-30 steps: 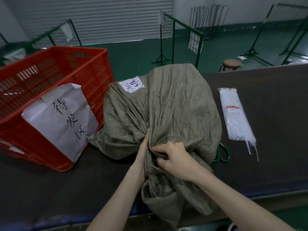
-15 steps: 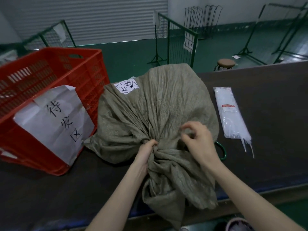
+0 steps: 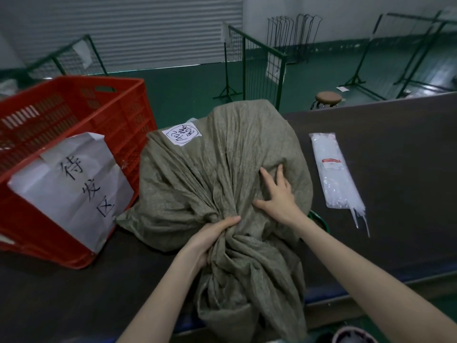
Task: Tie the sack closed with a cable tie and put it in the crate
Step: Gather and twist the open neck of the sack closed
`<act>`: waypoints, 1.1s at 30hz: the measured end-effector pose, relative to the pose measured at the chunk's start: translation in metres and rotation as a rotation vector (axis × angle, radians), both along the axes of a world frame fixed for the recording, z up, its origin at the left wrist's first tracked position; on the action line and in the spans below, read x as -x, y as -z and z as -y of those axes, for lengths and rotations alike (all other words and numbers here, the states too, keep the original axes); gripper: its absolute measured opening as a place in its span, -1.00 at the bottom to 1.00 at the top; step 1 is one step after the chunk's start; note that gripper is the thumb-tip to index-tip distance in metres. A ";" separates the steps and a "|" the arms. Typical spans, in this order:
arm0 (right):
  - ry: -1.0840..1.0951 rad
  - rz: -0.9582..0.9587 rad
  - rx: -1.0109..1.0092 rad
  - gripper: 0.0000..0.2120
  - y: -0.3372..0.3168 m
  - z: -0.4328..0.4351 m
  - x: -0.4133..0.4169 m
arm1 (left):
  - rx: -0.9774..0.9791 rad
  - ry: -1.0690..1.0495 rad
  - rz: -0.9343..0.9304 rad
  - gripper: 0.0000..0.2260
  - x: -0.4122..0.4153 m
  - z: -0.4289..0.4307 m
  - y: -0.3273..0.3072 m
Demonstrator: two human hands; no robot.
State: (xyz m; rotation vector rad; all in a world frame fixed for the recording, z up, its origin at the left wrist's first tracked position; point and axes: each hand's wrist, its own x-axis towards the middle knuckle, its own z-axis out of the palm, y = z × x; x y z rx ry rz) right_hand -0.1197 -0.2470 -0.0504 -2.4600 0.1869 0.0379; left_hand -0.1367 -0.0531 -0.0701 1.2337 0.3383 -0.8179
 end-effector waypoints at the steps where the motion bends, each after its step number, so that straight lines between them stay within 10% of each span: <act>1: -0.006 0.001 -0.001 -0.18 0.000 0.001 -0.003 | -0.021 0.036 -0.006 -0.63 -0.002 -0.003 -0.002; 12: -0.046 -0.016 -0.045 -0.16 -0.011 0.021 -0.031 | -0.159 0.331 0.011 -0.62 -0.001 -0.009 -0.001; 24: 0.053 0.146 -0.259 -0.22 0.008 -0.001 0.002 | -0.161 -0.153 0.037 -0.80 0.007 0.021 0.028; 33: 0.384 0.089 -0.225 -0.50 0.020 -0.006 0.043 | -0.009 -0.056 -0.061 -0.83 0.006 0.028 0.035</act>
